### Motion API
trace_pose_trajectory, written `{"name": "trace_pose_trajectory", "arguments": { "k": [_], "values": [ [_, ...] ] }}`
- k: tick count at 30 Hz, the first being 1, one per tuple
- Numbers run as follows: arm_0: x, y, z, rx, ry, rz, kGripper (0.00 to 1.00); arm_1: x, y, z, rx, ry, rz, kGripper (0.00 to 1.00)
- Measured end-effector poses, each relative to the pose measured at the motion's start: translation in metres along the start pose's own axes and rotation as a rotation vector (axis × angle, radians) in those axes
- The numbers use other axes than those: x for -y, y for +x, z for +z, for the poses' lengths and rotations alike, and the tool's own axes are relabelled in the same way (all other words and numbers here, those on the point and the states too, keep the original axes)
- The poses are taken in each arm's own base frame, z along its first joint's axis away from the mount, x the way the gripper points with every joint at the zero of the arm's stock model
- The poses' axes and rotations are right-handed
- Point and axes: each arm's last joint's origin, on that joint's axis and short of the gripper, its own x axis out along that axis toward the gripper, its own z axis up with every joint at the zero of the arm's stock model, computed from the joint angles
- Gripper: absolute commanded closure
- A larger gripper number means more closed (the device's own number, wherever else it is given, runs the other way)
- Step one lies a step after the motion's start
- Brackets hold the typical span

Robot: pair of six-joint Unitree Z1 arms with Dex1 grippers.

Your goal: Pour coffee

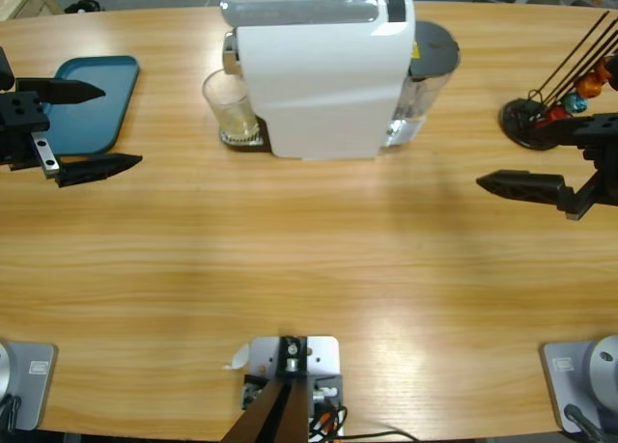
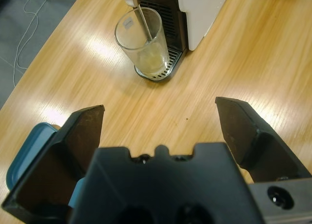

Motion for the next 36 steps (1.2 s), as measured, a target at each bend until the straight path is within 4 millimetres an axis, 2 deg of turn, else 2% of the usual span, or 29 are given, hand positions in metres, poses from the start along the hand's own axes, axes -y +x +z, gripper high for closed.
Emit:
{"name": "trace_pose_trajectory", "arguments": {
  "k": [36],
  "values": [
    [0.0033, 0.0010, -0.0045, -0.008, -0.016, -0.015, 0.000, -0.0019, 0.0088, -0.0034, -0.010, 0.054, -0.004, 0.000]
  ]
}}
